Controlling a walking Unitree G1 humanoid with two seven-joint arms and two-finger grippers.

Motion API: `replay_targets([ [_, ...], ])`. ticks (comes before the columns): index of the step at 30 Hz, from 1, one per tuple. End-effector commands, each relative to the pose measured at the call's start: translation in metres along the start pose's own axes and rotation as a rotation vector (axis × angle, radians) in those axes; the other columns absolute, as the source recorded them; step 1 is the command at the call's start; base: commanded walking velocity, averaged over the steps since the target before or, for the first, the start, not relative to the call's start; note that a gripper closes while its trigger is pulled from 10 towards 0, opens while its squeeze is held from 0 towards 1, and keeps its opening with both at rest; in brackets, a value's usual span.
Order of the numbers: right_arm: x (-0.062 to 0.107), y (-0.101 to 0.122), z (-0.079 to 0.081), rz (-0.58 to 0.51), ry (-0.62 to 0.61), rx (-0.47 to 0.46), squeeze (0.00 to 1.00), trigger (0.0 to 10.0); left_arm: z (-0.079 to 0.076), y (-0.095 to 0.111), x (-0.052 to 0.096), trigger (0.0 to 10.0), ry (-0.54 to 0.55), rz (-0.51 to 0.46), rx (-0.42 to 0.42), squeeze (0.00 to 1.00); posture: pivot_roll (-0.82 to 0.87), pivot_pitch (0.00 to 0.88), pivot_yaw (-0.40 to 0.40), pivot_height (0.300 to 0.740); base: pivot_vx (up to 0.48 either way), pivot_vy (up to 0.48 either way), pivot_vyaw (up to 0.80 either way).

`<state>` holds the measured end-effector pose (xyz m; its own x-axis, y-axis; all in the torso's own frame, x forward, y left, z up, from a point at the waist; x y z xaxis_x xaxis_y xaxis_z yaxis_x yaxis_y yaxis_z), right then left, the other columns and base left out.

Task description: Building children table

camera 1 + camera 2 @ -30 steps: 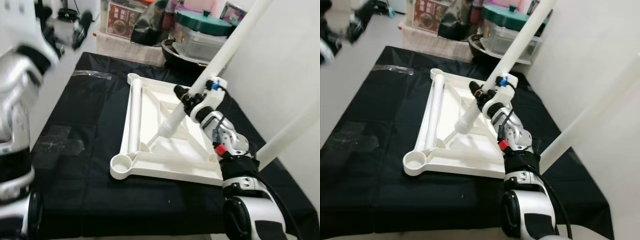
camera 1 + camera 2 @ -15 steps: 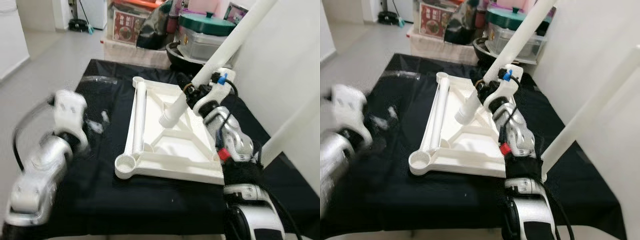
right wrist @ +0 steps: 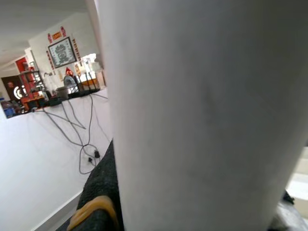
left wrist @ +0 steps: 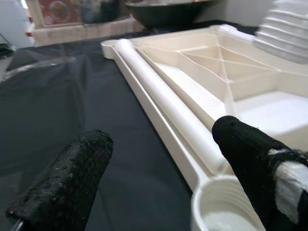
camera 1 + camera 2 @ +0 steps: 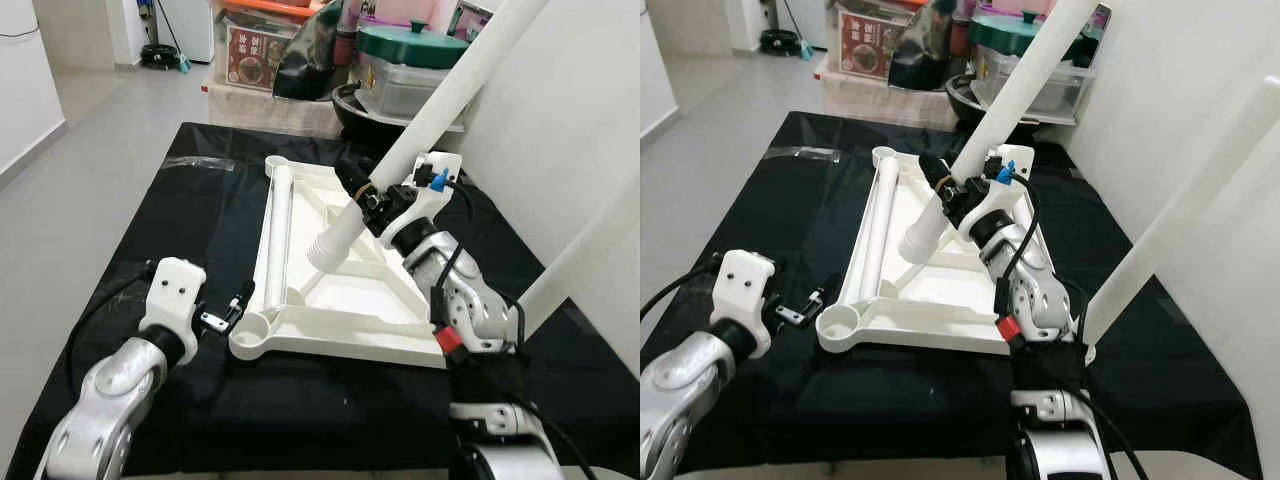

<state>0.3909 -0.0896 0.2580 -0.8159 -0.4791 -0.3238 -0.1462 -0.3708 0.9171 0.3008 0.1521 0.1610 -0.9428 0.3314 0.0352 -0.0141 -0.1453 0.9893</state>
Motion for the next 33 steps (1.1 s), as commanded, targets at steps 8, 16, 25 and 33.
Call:
replay_targets([
  [8,0.009,0.003,0.017,-0.025,0.042,-0.008,0.0,0.0,-0.015,-0.001,-0.002,10.0,-0.036,-0.021,0.027,0.0,0.01,0.0,-0.067,0.74,0.0,0.0,0.0],
  [16,0.015,0.0,0.022,-0.014,0.059,-0.006,0.0,0.0,-0.012,-0.005,0.001,10.0,-0.022,-0.011,0.011,0.0,-0.01,0.0,-0.047,0.74,0.0,0.0,0.0],
  [25,0.016,-0.003,0.033,0.011,0.127,-0.011,0.0,0.0,-0.012,-0.006,0.002,10.0,-0.012,-0.013,0.038,0.0,0.0,0.0,-0.062,0.74,0.0,0.0,0.0],
  [33,0.014,0.0,0.029,-0.003,0.102,-0.011,0.0,0.0,-0.008,-0.005,0.004,10.0,0.008,-0.021,0.044,0.0,0.01,0.0,-0.069,0.74,0.0,0.352,0.0],
])
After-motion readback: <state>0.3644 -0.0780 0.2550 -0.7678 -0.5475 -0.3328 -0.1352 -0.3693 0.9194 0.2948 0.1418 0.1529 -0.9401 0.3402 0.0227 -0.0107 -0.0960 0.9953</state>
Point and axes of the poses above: a point about 5 cm out from each wrist's last joint towards the gripper, its own x axis pointing back from the gripper into the wrist, its own y axis along the axis of the wrist's last joint, z = x × y, the point moved 5 cm from there along -x, pointing out of the wrist towards the gripper, and after that the axes turned 2 degrees about x, right-handed, at the moved point
